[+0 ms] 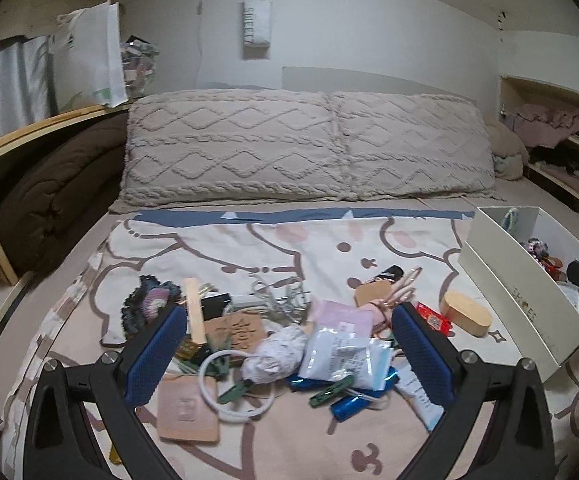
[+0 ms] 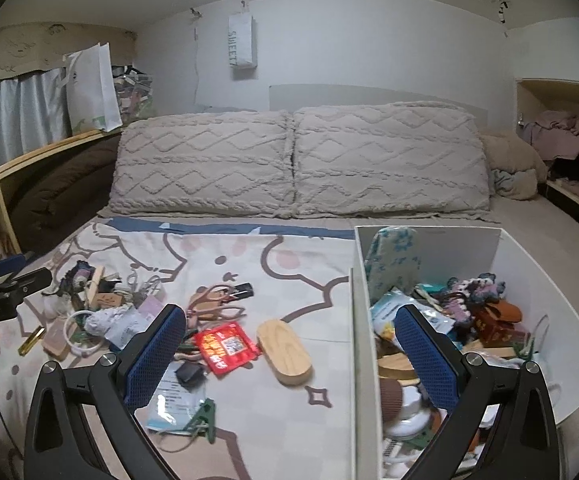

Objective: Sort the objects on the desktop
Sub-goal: 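Move both open tools down over the pile of items on the bed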

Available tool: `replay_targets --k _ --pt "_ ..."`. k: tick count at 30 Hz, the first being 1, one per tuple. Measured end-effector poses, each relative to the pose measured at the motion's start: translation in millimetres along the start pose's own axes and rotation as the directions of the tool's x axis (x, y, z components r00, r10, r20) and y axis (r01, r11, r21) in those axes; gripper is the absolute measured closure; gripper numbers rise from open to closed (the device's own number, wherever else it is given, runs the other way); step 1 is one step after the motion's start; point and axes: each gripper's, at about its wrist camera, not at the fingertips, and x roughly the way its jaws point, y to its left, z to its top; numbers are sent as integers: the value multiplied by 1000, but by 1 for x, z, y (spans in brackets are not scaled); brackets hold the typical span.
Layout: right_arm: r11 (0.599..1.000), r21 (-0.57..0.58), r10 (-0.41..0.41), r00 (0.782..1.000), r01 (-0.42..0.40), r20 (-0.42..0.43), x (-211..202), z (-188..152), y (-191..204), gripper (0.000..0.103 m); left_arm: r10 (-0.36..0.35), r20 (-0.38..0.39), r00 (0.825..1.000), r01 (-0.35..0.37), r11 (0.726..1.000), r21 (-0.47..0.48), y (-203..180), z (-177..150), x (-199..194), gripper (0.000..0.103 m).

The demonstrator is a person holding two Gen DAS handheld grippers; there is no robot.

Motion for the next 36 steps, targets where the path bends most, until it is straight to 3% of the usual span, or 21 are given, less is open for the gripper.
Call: replay_targets --k 11,22,36 --pt "998 -24 56 998 -56 5 4 -5 25 0 34 -12 999 -35 995 -94 43 -11 -7 0" --pt "992 -61 107 992 -111 -65 26 -21 50 0 52 -67 996 -61 989 -138 65 -32 6 0" --pt "985 -84 123 961 -148 -249 76 -64 70 0 156 -235 960 -191 972 -137 85 -70 58 0"
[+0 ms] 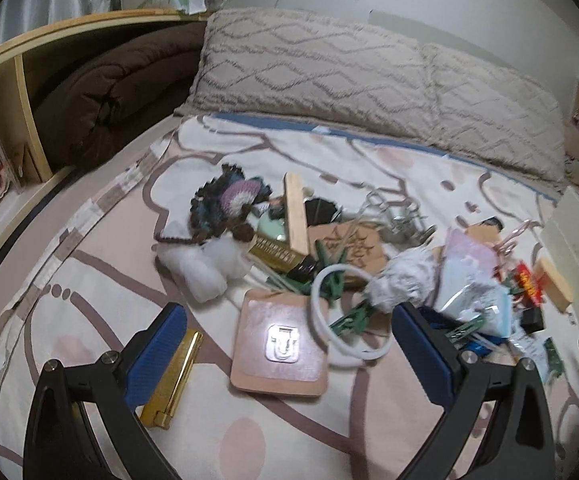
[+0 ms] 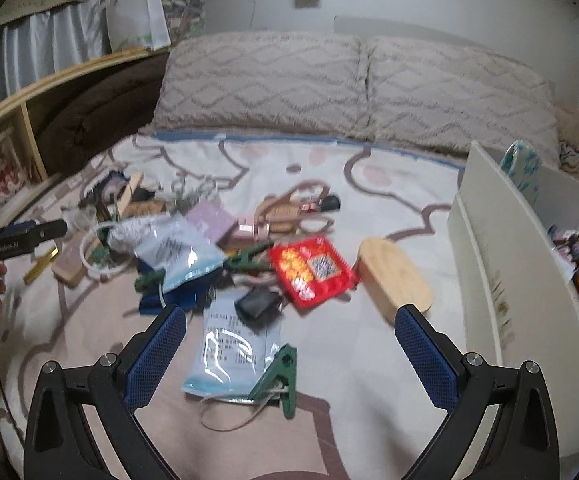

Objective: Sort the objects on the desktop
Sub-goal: 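Move both open tools down over the pile of items on the bed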

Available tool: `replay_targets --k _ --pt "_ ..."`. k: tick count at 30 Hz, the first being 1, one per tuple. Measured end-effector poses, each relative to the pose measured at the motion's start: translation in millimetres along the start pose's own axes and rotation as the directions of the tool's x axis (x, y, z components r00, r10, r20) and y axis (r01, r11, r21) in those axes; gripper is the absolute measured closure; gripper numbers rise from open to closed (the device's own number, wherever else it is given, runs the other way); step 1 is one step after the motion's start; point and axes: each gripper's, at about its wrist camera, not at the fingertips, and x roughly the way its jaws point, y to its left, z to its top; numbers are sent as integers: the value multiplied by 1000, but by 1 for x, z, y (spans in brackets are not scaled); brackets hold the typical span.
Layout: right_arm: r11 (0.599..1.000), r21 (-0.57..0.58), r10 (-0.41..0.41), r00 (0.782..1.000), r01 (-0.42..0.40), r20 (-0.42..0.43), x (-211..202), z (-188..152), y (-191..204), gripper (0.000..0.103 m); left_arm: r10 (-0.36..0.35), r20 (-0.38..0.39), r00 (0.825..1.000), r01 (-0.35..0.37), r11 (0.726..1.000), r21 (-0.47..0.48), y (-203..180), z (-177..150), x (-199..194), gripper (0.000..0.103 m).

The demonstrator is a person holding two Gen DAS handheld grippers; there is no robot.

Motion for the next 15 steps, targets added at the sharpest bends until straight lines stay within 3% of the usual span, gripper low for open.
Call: replay_targets --k 7,15 --pt "1000 -12 -12 998 11 -66 18 -12 3 0 75 -62 995 -72 996 49 -7 -4 27 0" --pt "1000 21 -4 994 7 -113 30 -20 -5 0 138 -81 987 -127 983 132 -19 -7 46 0"
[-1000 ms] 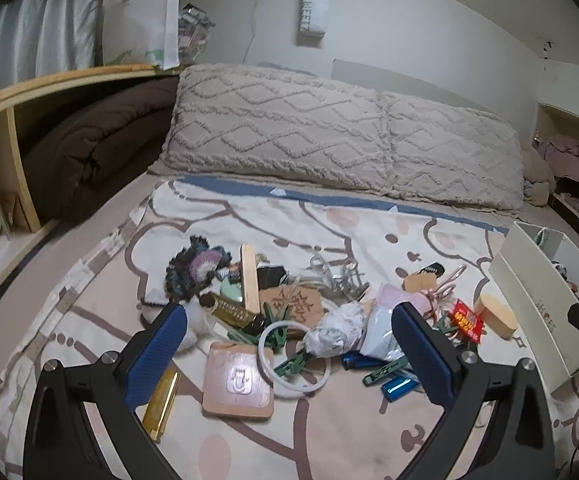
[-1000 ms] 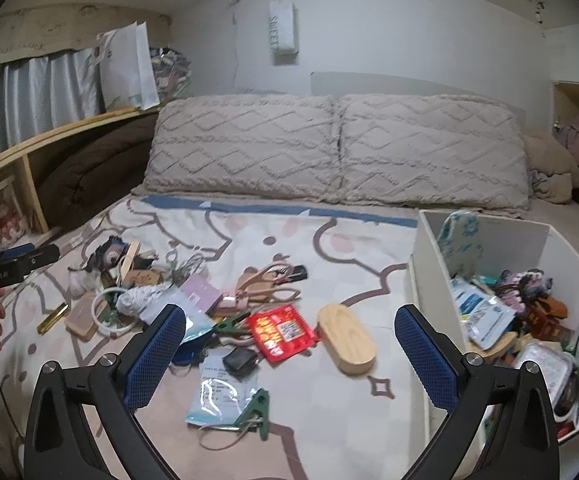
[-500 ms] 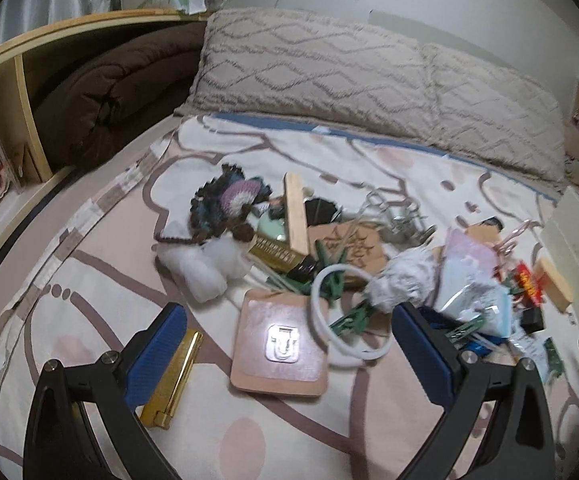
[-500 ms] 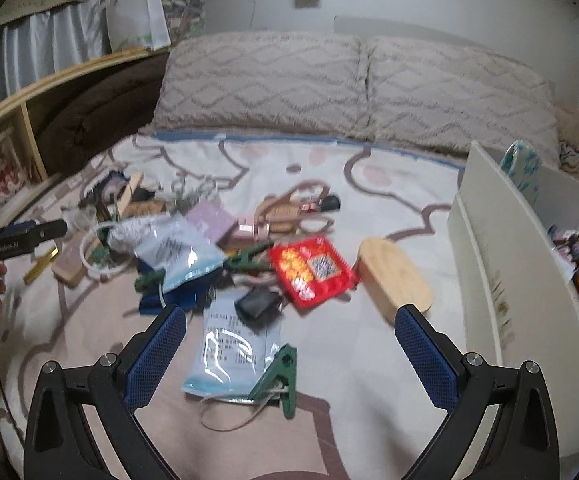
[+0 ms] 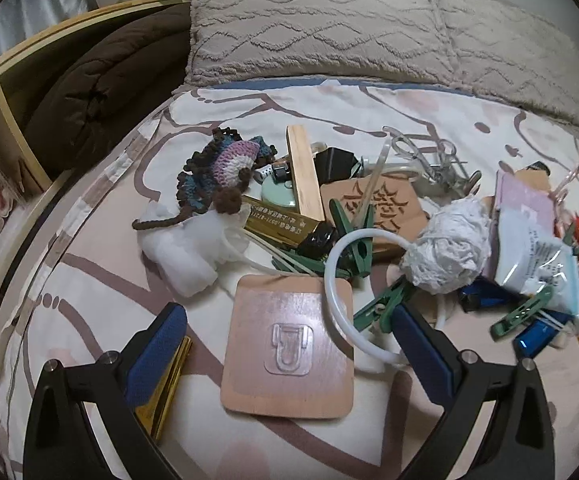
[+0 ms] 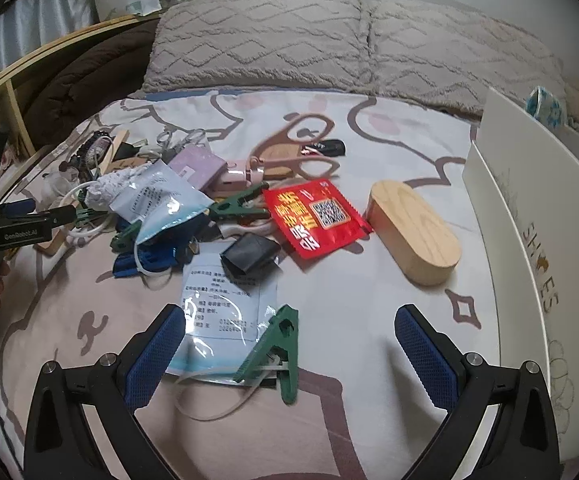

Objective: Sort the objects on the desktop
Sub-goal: 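Move both open tools down over the pile of items on the bed, then close the right tool on the green clothespin while the left tool moves over the white plastic ring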

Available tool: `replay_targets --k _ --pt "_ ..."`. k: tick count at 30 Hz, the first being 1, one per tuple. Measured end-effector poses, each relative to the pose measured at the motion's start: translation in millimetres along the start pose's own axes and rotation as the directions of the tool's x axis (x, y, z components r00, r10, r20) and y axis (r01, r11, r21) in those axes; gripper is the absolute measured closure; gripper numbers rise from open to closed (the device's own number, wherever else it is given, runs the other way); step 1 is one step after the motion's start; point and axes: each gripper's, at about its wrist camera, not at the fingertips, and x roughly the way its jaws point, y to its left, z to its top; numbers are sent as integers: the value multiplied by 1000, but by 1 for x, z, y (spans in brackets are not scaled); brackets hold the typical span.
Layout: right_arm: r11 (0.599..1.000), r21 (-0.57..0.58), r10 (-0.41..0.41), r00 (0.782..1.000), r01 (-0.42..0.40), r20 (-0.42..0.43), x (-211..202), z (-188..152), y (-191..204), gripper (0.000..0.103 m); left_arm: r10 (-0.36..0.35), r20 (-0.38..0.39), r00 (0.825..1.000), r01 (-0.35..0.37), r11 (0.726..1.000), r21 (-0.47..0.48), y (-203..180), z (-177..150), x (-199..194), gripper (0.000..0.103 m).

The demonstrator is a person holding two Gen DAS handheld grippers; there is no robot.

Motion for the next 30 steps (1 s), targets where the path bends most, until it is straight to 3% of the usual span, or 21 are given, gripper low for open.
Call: replay_targets --k 6,11,18,30 --pt "1000 4 -3 998 3 -62 13 -4 -2 0 56 13 998 -57 995 83 -10 -1 1 0" --pt "1000 23 -1 997 3 -76 16 -5 -6 0 92 -42 995 -82 977 197 -25 -14 10 0" --pt "999 32 -15 996 18 -88 17 -10 -8 0 81 -49 995 -71 979 193 -22 -21 5 0" --pt "1000 28 0 998 2 -64 13 -17 -10 0 -6 -89 996 22 984 177 -18 -46 -16 0"
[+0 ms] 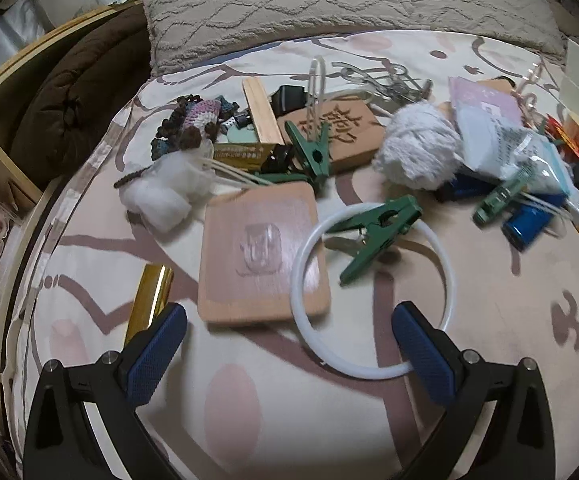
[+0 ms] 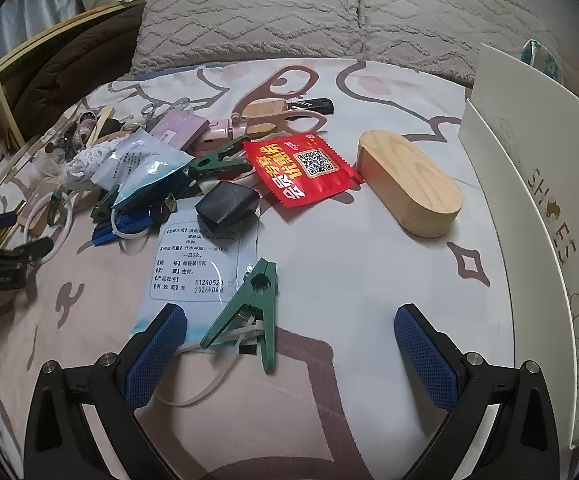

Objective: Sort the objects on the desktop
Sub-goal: 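Close the right tool on the green clothespin while the left tool moves over the white plastic ring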

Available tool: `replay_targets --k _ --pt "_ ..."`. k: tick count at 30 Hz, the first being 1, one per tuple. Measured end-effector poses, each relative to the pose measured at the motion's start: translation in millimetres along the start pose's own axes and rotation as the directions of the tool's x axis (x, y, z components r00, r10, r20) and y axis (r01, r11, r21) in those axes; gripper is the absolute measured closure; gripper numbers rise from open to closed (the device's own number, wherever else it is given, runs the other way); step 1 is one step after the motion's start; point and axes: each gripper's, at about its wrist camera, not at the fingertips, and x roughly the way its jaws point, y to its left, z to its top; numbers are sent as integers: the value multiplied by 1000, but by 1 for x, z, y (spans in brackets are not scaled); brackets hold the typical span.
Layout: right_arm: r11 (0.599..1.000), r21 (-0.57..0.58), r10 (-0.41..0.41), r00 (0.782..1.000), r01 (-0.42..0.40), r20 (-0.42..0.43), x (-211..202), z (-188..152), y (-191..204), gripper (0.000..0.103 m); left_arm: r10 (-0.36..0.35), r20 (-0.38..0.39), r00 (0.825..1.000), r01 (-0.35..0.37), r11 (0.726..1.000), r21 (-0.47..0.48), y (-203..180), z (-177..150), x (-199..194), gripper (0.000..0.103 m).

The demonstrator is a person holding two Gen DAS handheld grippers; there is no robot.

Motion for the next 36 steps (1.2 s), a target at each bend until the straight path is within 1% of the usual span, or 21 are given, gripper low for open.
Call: replay_targets --k 2,4,6,10,15,18,20,24,26,28,32,34,35,36 --pt "1000 1 1 1000 -1 4 -1 -1 0 0 -22 1 1000 22 1000 5 -2 -7 -6 0" --pt "1000 0 -1 1000 1 7 -1 -2 1 0 -60 -3 998 60 998 4 -3 -15 -11 0" --pt "1000 0 -2 1000 2 9 -2 -2 1 0 -104 -8 995 104 995 3 -4 -23 -15 0" --pt "1000 5 0 1000 0 12 -3 -4 0 0 -156 -4 988 156 988 22 -8 -37 -26 0" --pt "1000 15 5 1000 -5 15 -7 -8 -1 0 -237 7 971 237 970 56 -14 -50 -38 0" --pt "1000 25 10 1000 -11 20 -10 -11 -2 0 -266 18 964 264 962 71 -17 -51 -43 0" --pt "999 42 13 999 -14 30 -13 -13 -5 0 -295 26 955 293 953 75 -19 -50 -45 0" --pt "995 99 1 998 -7 60 -19 -15 -13 0 -377 38 926 373 925 73 -25 -47 -50 0" --pt "993 119 12 997 -21 77 -22 -16 -16 0 -404 36 914 400 913 83 -31 -47 -51 0" --pt "991 128 25 996 -36 91 -24 -17 -18 0 -417 30 908 413 905 101 -39 -47 -52 0" --pt "993 109 35 995 -46 96 -24 -17 -14 0 -412 27 911 405 904 135 -49 -48 -54 0" --pt "994 93 42 994 -51 102 -25 -16 -11 9 -424 31 905 417 899 130 -48 -48 -56 0" --pt "995 89 43 994 -52 103 -25 -16 -10 18 -433 33 901 426 896 121 -46 -48 -56 0" --pt "995 87 42 994 -51 103 -25 -16 -10 25 -443 36 896 437 893 111 -44 -47 -56 0"
